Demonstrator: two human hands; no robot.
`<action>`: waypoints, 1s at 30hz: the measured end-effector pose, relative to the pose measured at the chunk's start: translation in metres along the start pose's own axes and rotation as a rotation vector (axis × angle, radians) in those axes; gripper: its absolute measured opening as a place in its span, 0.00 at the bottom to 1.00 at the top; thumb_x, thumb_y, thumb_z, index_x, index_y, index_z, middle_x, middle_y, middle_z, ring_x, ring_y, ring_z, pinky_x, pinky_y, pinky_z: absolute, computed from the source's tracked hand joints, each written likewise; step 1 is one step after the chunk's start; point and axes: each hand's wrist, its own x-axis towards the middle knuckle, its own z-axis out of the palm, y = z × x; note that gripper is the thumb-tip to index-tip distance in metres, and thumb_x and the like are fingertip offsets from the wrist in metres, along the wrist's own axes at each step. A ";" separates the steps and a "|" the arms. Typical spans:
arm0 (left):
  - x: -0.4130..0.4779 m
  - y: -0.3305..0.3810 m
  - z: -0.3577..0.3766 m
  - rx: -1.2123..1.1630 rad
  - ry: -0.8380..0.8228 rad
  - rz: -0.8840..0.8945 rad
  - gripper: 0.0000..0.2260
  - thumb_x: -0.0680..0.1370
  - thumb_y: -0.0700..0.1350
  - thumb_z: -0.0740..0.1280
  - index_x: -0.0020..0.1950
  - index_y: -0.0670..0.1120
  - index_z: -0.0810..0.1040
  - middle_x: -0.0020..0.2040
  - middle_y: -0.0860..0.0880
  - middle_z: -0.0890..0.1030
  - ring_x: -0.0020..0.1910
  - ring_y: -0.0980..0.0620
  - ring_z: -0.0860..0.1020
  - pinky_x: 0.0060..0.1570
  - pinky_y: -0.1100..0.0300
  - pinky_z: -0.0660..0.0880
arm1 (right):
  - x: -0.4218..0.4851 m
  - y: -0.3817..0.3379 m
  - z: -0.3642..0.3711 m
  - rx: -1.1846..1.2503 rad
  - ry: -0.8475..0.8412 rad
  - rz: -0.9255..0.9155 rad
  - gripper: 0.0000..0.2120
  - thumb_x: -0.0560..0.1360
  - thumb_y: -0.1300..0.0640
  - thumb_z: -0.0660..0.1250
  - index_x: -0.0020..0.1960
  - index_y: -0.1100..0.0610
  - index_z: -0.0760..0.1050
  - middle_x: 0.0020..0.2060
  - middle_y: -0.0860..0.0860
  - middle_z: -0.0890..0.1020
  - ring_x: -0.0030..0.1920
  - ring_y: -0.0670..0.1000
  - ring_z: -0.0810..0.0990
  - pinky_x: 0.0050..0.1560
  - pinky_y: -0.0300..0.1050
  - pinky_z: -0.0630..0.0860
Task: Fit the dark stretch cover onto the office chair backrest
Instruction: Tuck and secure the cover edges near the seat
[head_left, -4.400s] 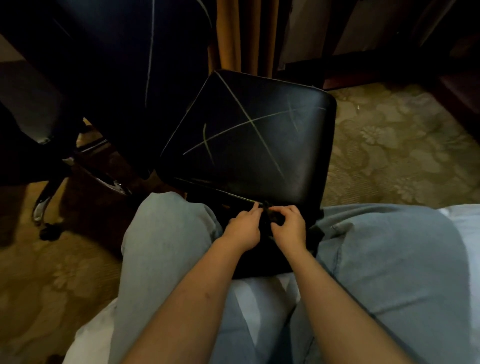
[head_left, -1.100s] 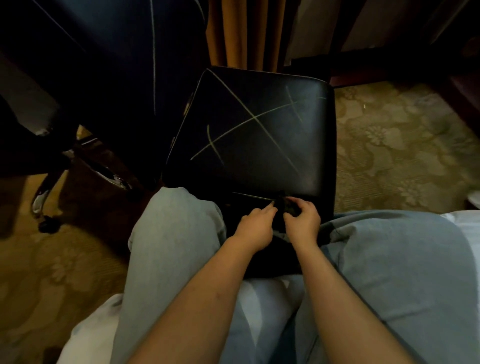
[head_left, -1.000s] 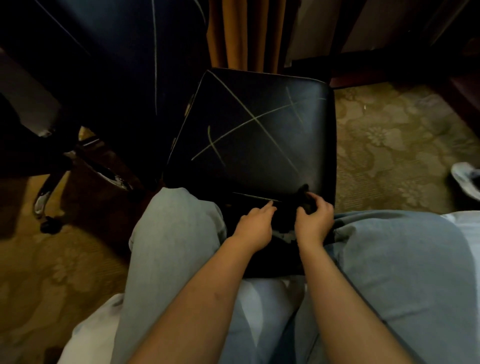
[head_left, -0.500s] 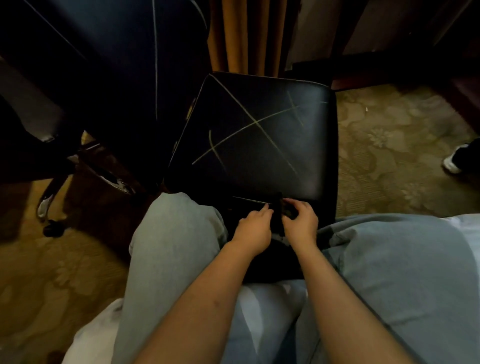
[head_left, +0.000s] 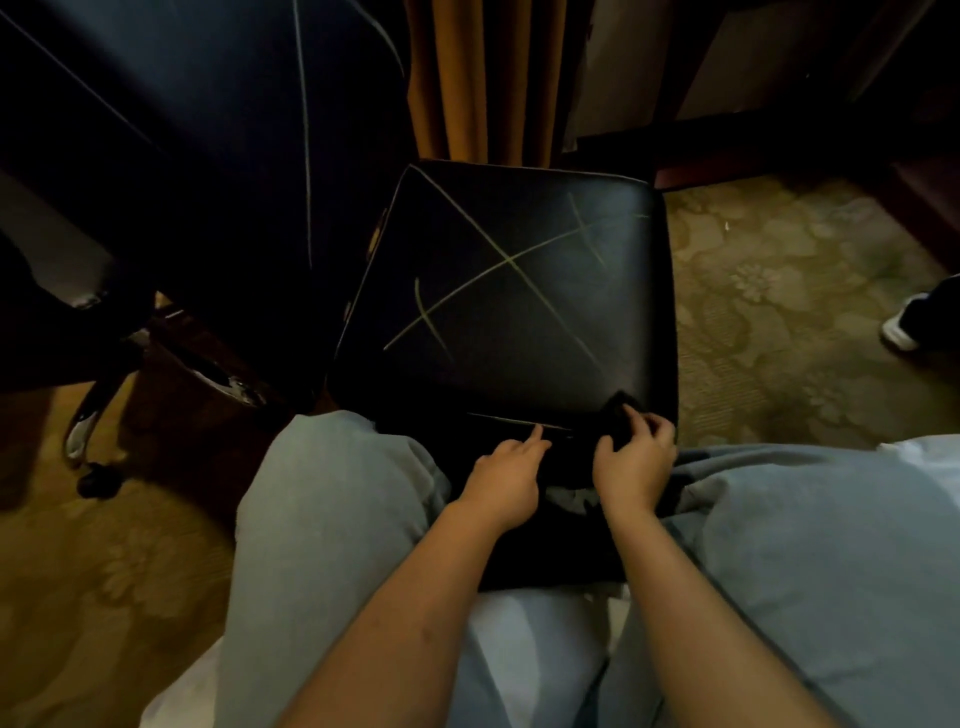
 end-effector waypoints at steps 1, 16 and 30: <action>0.001 -0.001 0.001 0.002 -0.003 0.003 0.28 0.78 0.36 0.57 0.77 0.48 0.57 0.79 0.50 0.51 0.74 0.47 0.58 0.68 0.46 0.65 | -0.004 -0.002 0.005 -0.035 -0.023 -0.073 0.21 0.73 0.62 0.68 0.65 0.59 0.75 0.63 0.58 0.71 0.61 0.60 0.70 0.64 0.51 0.68; -0.017 -0.035 -0.041 -0.006 0.346 -0.128 0.22 0.80 0.40 0.58 0.74 0.46 0.64 0.78 0.48 0.57 0.74 0.49 0.60 0.71 0.54 0.60 | 0.011 0.003 -0.004 0.151 0.189 0.126 0.15 0.73 0.71 0.64 0.59 0.64 0.74 0.63 0.62 0.69 0.60 0.61 0.72 0.63 0.44 0.66; -0.040 -0.087 -0.049 -0.060 0.216 -0.445 0.26 0.80 0.40 0.55 0.77 0.48 0.53 0.79 0.47 0.48 0.77 0.48 0.50 0.73 0.44 0.56 | -0.056 -0.073 0.098 -0.075 -0.300 -0.606 0.16 0.72 0.62 0.69 0.60 0.56 0.77 0.64 0.54 0.73 0.62 0.56 0.70 0.57 0.49 0.74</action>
